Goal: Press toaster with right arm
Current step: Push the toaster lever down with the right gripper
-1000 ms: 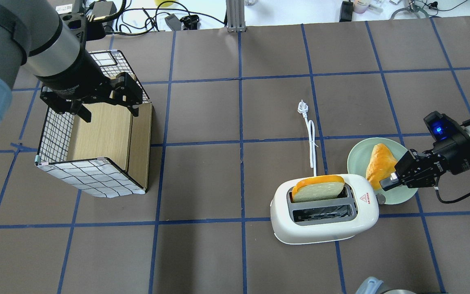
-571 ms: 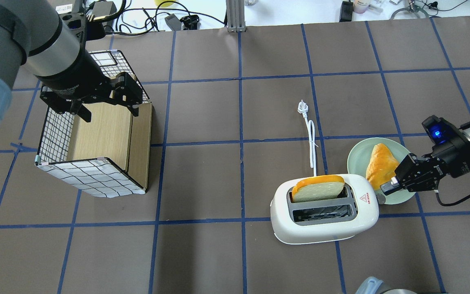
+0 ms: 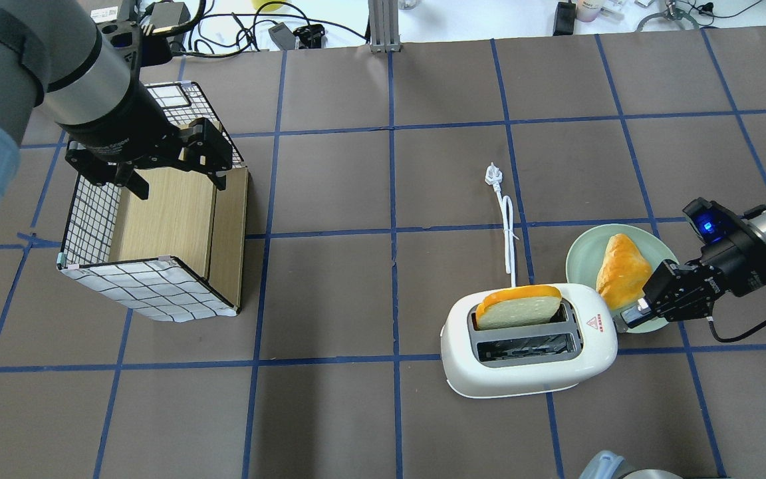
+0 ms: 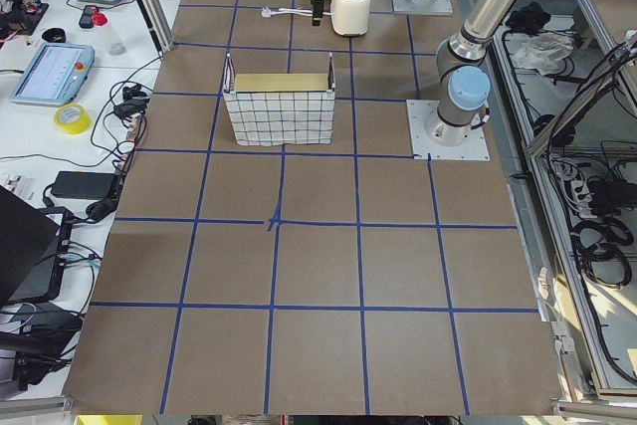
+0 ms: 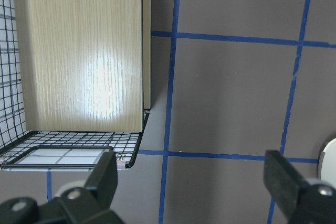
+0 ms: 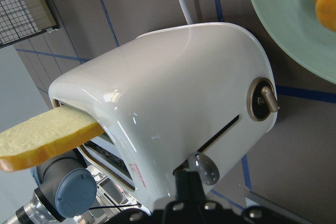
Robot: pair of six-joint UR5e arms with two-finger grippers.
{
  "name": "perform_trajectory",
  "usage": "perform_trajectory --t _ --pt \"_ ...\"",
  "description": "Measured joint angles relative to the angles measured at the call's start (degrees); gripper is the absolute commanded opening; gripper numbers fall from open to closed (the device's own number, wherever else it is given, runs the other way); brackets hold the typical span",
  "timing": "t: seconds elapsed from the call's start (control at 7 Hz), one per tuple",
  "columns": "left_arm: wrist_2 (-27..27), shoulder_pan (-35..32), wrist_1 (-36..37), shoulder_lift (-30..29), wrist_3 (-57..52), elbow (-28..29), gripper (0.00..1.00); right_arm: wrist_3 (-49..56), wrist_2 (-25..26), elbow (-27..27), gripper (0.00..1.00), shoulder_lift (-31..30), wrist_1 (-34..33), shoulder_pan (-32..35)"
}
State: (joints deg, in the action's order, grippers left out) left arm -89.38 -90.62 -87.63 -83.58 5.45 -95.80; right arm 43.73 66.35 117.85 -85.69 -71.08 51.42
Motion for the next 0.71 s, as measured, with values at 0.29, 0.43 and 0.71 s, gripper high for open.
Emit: perform_trajectory --t 0.29,0.43,0.71 --pt "0.0 0.0 0.0 0.0 0.0 0.0 1.0 -0.1 0.1 0.6 0.0 1.2 -1.6 0.0" --pt "0.0 0.0 0.0 0.0 0.0 0.0 1.0 -0.2 0.1 0.7 0.0 1.6 -2.0 0.0" --pt "0.0 0.0 0.0 0.0 0.0 0.0 1.0 -0.6 0.1 0.7 0.0 2.3 -3.1 0.0"
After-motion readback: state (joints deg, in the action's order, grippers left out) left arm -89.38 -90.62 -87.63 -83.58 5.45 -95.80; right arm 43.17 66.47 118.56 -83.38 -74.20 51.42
